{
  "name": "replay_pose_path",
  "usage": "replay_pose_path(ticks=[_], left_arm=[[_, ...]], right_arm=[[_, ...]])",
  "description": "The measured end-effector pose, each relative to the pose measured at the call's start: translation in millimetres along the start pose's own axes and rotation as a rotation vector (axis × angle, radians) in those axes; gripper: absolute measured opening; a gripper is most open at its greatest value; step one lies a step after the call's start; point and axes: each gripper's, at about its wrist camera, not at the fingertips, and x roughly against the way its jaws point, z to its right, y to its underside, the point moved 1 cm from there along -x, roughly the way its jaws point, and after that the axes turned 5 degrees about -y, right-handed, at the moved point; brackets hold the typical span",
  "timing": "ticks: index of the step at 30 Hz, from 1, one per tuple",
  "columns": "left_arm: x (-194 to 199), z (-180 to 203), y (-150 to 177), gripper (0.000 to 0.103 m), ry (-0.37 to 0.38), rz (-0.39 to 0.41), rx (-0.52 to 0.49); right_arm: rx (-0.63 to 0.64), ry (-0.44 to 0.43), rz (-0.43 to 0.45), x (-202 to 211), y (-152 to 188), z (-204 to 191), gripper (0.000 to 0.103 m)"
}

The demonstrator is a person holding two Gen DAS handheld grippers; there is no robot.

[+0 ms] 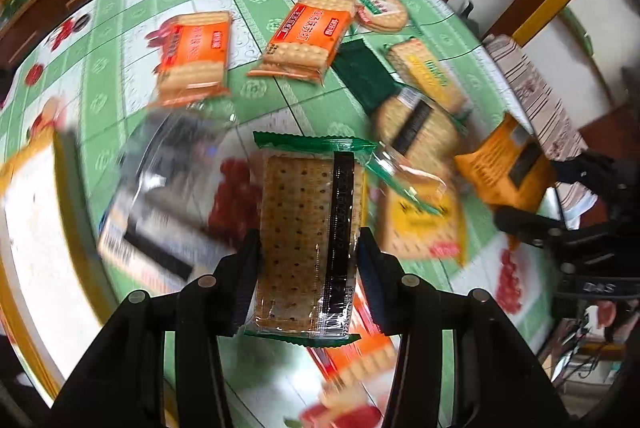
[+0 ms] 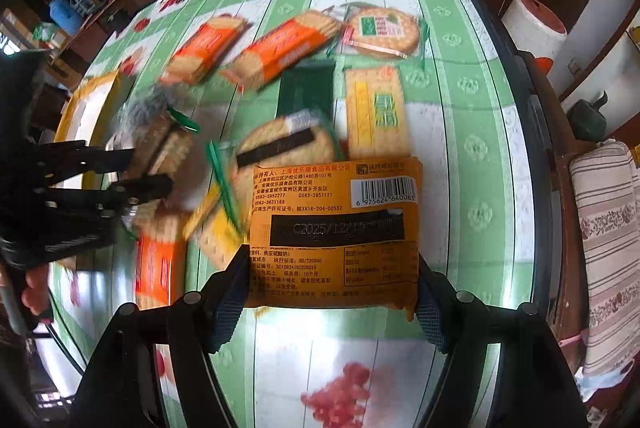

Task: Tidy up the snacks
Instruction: 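Carry both packs over the yellow tray and open both grippers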

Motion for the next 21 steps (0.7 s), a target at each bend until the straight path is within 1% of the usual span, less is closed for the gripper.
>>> replay_pose_path(ticks=[1,4,8,11,14,15,16,19,20,21], left_arm=[[3,11,2,0.045,0.011,0.018,0.02],[13,2,8,0.045,0.034,0.05,0.08],[26,-30,25,0.045,0.024,0.073,0.15],[42,-71,37,0.045,0.003,0.094,0.224],[57,-124,47,0.045,-0.048,0.112,0.299],[60,-141,49,0.045,-0.084,0.117,0.32],[61,-160,49,0.045,-0.116,0.114,0.333],[52,-206,45,0.045,-0.181,0.099,0.371],[48,-217,44,0.045,-0.195,0.094,0.382],[42,-227,42,0.046,-0.201,0.082,0.392]], right_arm=[[0.0,0.0,-0.008,1,6,-2,0.074],[0.014,-0.004,-0.009,6,15,-11,0.074],[0.068,-0.02,0.005,11,10,-46,0.074],[0.122,-0.05,0.022,10,-6,-86,0.074],[0.193,-0.094,0.046,6,-27,-138,0.074],[0.216,-0.113,0.056,5,-33,-153,0.074],[0.255,-0.137,0.075,2,-43,-178,0.074],[0.359,-0.184,0.114,-10,-64,-231,0.074],[0.411,-0.197,0.13,-18,-72,-254,0.074],[0.448,-0.206,0.136,-25,-77,-268,0.074]])
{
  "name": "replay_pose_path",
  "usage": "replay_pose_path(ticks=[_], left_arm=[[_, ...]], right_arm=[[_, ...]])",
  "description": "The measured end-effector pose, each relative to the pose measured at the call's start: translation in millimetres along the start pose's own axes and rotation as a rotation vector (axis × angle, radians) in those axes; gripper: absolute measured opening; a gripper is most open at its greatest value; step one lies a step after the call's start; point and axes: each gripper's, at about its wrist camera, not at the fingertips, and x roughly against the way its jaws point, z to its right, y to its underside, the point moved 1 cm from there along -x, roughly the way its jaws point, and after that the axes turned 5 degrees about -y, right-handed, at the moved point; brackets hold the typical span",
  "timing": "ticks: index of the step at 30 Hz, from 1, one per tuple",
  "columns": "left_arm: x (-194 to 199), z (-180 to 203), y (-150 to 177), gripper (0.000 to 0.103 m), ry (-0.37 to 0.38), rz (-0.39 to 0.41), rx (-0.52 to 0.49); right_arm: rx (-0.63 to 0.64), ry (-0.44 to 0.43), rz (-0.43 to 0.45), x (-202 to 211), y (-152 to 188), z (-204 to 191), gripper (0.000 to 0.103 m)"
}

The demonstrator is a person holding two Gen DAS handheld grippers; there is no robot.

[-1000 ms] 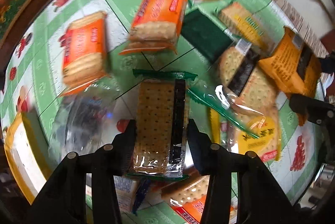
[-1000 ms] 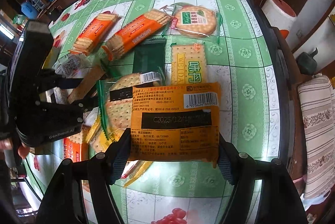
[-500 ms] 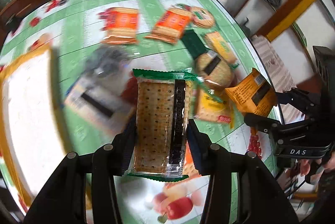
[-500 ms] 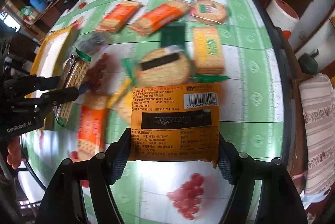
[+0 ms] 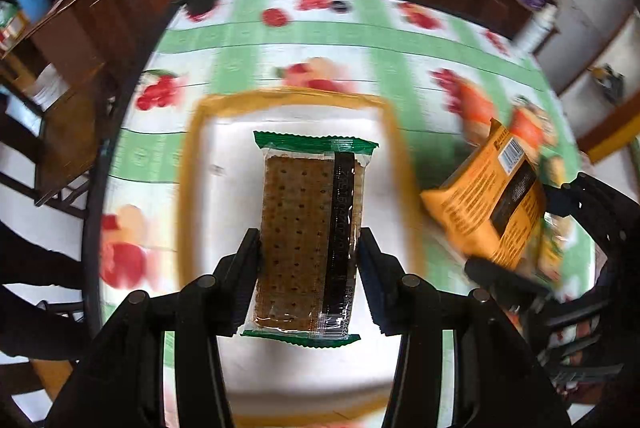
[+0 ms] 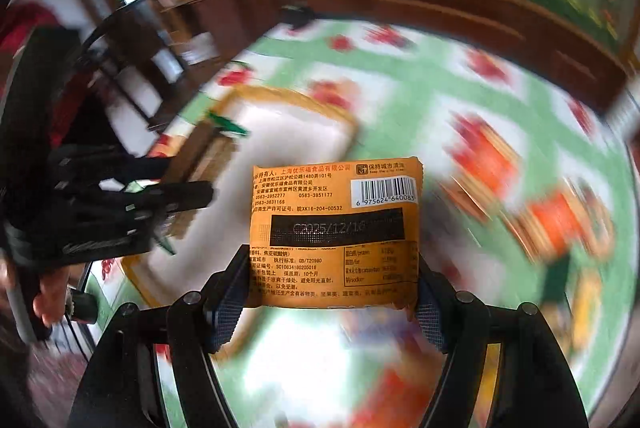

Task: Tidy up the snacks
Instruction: 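Carry both packs over the yellow tray and open both grippers, then withdraw both grippers from the tray back toward the pile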

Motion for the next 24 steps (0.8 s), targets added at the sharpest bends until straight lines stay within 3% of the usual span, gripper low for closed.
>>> replay_pose_path(ticks=[4,11,19,24], left_arm=[[-28,-25,-14,0.046,0.027,-0.029,0.049],[-66,-44,-33,0.046,0.072,-0.113,0.106],[-86,-44,-44,0.046,0.06,-0.188,0.129],[-74,-41,-47,0.046,0.073,-0.164,0.123]], right_arm=[[0.111,0.005,-0.031,-57,-34,-24,0.074],[0.281,0.082,-0.123,-115,-50,-35,0.074],[0.463,0.238,-0.126,-146,-63,-39,0.083],[0.435,0.21,-0.11,-135,-67,-33,0.085]])
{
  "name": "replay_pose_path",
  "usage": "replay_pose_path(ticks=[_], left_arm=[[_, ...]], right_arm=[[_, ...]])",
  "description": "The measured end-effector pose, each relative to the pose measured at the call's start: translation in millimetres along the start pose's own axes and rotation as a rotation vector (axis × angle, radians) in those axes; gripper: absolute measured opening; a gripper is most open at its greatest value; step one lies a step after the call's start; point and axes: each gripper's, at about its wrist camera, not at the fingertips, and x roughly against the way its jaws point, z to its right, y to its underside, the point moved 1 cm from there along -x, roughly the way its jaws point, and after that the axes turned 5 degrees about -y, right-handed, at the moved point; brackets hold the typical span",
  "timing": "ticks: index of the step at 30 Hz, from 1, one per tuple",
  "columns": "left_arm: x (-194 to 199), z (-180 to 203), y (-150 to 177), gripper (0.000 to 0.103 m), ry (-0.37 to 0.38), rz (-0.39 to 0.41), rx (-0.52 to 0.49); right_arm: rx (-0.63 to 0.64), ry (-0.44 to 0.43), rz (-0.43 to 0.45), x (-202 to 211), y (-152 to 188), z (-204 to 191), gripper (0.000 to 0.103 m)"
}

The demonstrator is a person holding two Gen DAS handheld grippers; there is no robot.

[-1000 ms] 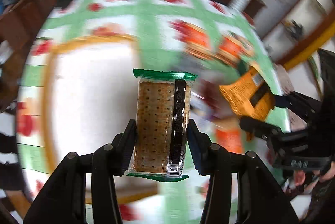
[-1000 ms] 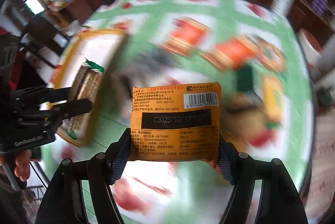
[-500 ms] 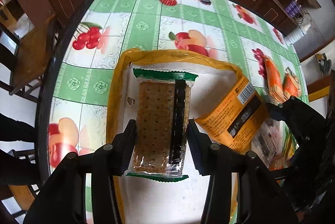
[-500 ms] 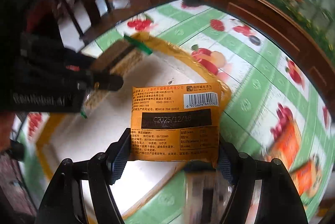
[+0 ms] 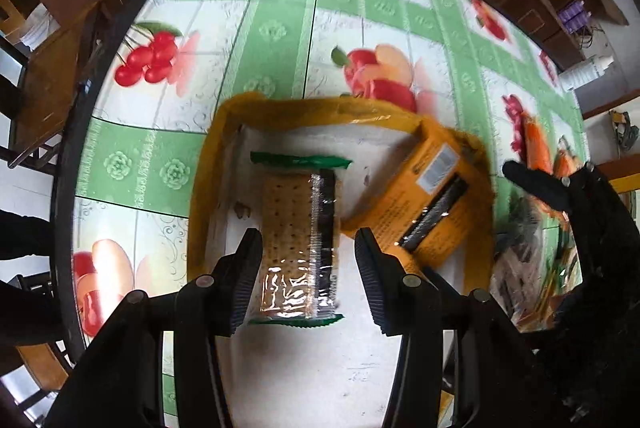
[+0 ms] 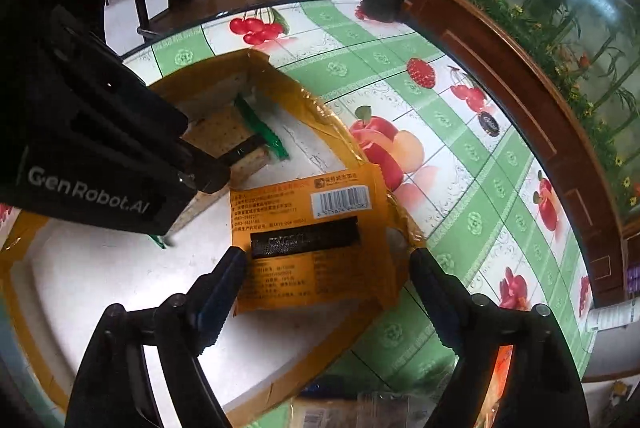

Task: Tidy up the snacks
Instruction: 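Withdraw both grippers from the tray back toward the pile, then grasp the yellow salted-egg biscuit pack with right gripper while left grasps orange cracker pack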

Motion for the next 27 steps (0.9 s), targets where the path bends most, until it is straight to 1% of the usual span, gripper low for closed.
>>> replay_pose_path(ticks=[3,4,6,7,9,12,13,14,15,16,17,19,22,24,25,27], left_arm=[[13,4,5,0.046,-0.047,0.035,-0.006],[20,5,10,0.046,-0.07,0.056,0.002],[34,10,20,0.046,-0.087,0.101,-0.003],[42,15,28,0.046,-0.085,0.118,-0.018],[56,33,44,0.046,-0.064,0.141,-0.051],[70,69,72,0.046,-0.013,0.148,-0.119],[72,86,85,0.046,0.013,0.144,-0.14],[72,98,95,0.046,0.039,0.137,-0.151],[70,116,109,0.046,0.078,0.117,-0.163],[66,129,118,0.046,0.097,0.096,-0.17],[64,142,127,0.046,0.114,0.077,-0.171],[54,170,146,0.046,0.148,0.045,-0.175],[35,202,165,0.046,0.152,-0.023,-0.177],[23,217,172,0.046,0.133,-0.058,-0.162],[16,224,176,0.046,0.129,-0.078,-0.153],[8,230,179,0.046,0.119,-0.1,-0.124]], right_arm=[[-0.06,-0.036,0.031,17,4,9,0.085],[-0.106,-0.062,0.047,27,6,16,0.085],[-0.17,-0.106,0.082,44,13,24,0.085],[-0.201,-0.114,0.087,53,18,28,0.085],[-0.292,-0.157,0.096,74,37,41,0.086],[-0.468,-0.205,0.104,104,83,66,0.086],[-0.553,-0.217,0.108,115,108,78,0.087],[-0.609,-0.219,0.112,122,128,88,0.087],[-0.656,-0.214,0.113,129,148,97,0.087],[-0.7,-0.202,0.113,135,171,106,0.087],[-0.74,-0.163,0.105,142,198,117,0.087],[-0.78,-0.098,0.075,149,239,131,0.09],[-0.835,-0.036,-0.017,147,295,140,0.09],[-0.911,-0.082,-0.052,141,326,141,0.09],[-0.955,-0.1,-0.062,139,336,141,0.09],[-1.043,-0.167,-0.064,132,353,139,0.09]])
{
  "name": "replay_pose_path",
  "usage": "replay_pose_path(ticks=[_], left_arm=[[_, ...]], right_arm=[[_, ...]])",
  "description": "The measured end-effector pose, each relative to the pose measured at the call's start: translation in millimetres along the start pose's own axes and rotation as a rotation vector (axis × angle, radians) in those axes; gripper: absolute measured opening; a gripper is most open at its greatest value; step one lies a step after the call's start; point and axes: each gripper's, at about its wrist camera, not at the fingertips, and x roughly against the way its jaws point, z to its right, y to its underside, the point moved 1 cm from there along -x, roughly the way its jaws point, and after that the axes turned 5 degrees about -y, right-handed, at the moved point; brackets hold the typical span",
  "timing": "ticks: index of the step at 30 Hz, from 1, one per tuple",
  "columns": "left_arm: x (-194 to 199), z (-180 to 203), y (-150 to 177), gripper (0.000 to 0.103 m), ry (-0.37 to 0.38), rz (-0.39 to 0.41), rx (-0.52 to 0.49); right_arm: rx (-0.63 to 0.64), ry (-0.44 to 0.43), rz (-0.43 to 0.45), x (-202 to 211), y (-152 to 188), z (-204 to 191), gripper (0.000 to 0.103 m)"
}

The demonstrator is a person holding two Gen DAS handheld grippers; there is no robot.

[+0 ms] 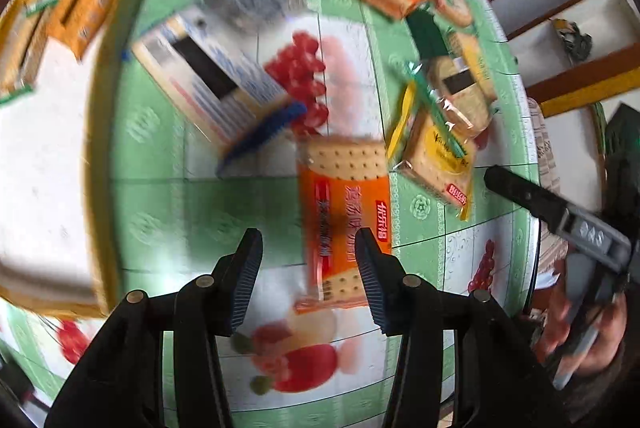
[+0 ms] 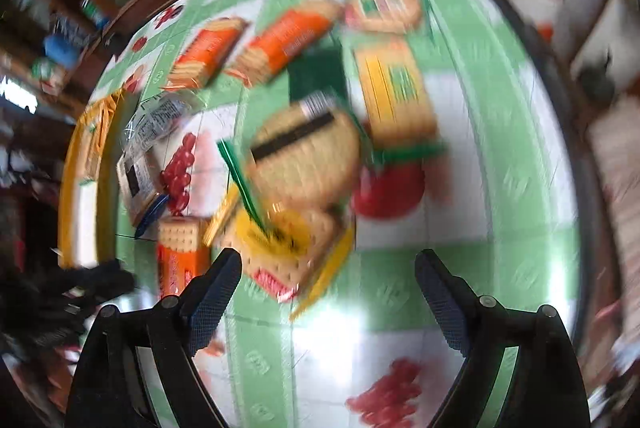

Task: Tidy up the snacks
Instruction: 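Grasp the yellow salted-egg biscuit pack with right gripper while left grasps orange cracker pack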

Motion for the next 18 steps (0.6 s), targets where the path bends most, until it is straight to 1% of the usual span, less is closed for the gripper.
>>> replay_pose_path(ticks=[1,3,5,8,10,12,14,17,18], left_arm=[[-2,2,1,0.046,0.0,0.001,0.019],[-2,4,1,0.046,-0.005,0.013,0.049],[2,4,0,0.046,-0.016,0.032,0.07],[10,3,0,0.046,-0.015,0.042,0.095],[17,-2,1,0.046,-0.022,0.057,0.114],[18,-7,1,0.046,-0.03,0.063,0.13],[17,-12,2,0.046,-0.027,0.064,0.151],[16,-14,2,0.046,-0.029,0.064,0.174],[15,-13,2,0.046,-0.026,0.062,0.18]], right_arm=[[-0.021,-0.017,-0.004,-3,3,2,0.09],[0.009,-0.025,-0.004,-7,7,0,0.09],[0.095,-0.023,0.018,-12,8,-12,0.09],[0.221,-0.053,0.044,-17,1,-28,0.091],[0.278,-0.073,0.029,-24,-4,-35,0.091],[0.331,-0.101,-0.008,-33,-9,-41,0.095],[0.414,-0.113,-0.036,-36,-10,-49,0.097],[0.57,-0.08,-0.08,-41,0,-62,0.097],[0.63,-0.042,-0.078,-43,5,-65,0.096]])
